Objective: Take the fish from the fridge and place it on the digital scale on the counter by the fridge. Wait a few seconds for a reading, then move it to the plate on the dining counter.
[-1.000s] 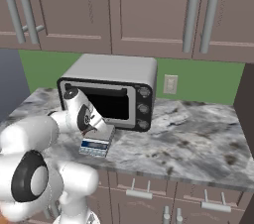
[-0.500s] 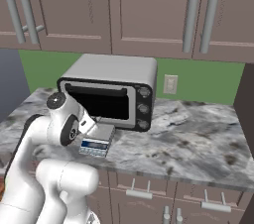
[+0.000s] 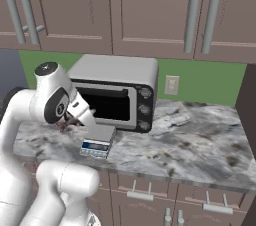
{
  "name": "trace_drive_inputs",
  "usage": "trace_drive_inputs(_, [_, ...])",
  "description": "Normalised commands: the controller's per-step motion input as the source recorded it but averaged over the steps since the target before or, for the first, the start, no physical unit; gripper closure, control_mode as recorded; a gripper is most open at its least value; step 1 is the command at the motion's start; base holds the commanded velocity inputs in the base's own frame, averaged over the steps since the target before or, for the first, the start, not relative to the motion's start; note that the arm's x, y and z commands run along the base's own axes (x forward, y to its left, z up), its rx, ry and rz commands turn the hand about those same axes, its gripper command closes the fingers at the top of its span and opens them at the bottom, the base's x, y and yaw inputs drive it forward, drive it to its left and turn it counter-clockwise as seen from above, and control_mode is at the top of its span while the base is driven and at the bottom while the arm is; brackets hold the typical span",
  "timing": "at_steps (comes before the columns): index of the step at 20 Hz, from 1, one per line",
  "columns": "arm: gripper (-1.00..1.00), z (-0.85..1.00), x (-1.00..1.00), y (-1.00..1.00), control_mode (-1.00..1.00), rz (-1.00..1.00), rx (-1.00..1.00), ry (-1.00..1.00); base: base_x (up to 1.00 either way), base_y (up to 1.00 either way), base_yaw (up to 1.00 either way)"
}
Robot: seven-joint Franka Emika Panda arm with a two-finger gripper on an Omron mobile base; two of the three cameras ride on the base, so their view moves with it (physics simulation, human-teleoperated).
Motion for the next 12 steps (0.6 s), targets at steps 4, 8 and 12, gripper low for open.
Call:
trace_drive_inputs(4, [1.00,0.12,-0.29,0.00,-1.00,0.00,0.00,0.07,0.00,0.00,0.00])
trace_drive_inputs(8, [1.00,0.00,-0.14,0.00,1.00,0.00,0.00,0.00,-0.72,0.01,-0.14])
trace_drive_inputs(12, [1.00,0.00,0.00,0.00,1.00,0.00,0.00,0.00,-1.00,0.12,-0.63])
